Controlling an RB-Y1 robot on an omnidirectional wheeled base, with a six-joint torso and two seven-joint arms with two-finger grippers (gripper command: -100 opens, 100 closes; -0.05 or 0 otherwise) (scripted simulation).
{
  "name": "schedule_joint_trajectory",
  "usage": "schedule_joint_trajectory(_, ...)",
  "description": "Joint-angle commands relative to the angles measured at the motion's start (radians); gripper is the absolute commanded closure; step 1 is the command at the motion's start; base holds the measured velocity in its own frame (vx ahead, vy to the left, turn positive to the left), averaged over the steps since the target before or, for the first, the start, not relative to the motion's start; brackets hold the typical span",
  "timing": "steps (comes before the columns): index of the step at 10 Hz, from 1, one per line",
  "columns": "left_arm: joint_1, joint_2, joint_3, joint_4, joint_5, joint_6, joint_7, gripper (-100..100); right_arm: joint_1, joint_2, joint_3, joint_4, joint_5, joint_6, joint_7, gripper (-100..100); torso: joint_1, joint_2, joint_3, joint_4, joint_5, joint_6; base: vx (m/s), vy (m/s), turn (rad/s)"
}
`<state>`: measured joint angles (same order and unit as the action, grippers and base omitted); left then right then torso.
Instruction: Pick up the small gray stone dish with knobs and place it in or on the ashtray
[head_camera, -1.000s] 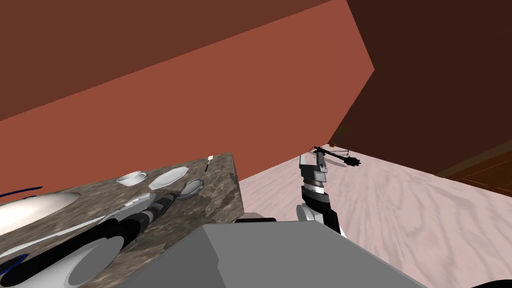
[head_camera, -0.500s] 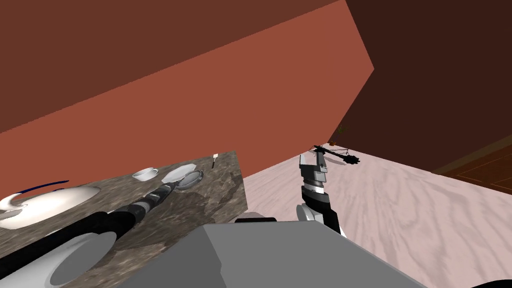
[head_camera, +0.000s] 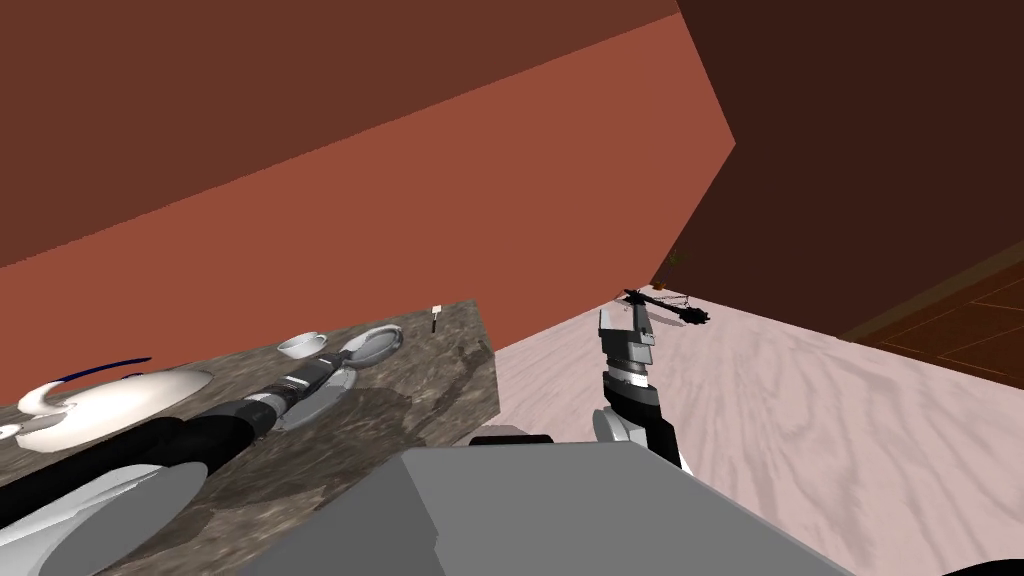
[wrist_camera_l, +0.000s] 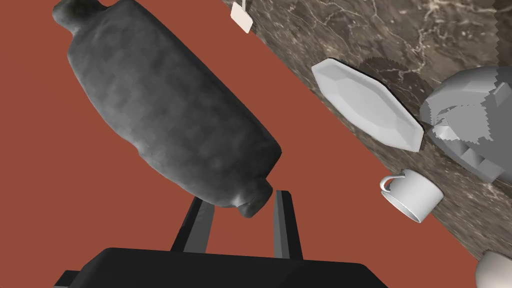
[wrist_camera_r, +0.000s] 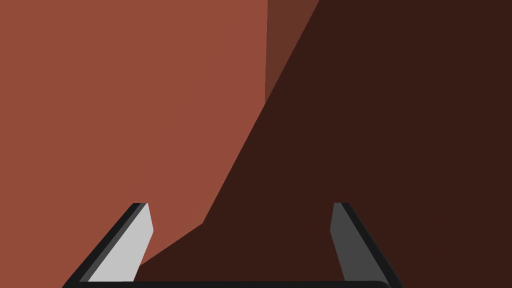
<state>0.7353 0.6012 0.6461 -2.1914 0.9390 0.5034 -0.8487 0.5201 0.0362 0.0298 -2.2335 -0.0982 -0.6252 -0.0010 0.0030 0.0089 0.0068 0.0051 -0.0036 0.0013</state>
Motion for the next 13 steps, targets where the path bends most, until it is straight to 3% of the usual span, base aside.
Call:
schedule_joint_trajectory(1,0.002,0.006,0.032,-0.002,0.005,0.026,0.011,100,0.000,0.000,0.000,0.000,0.000,0.000,0.000,0,0.000,0.000,0.000,0.000,0.000,0.000,-0.059,0.149,-0.104)
schedule_joint_trajectory(5,0.002,0.014,0.056,0.037,0.015,0.092,0.039,100,0.000,0.000,0.000,0.000,0.000,0.000,0.000,0,0.002,-0.002,-0.001,-0.001,0.001,-0.001,-0.046,0.110,-0.065)
schedule_joint_trajectory(13,0.013,0.029,0.090,0.144,0.044,0.278,0.113,100,0.000,0.000,0.000,0.000,0.000,0.000,0.000,0,0.004,-0.005,-0.003,-0.002,0.001,-0.003,-0.025,0.120,-0.065)
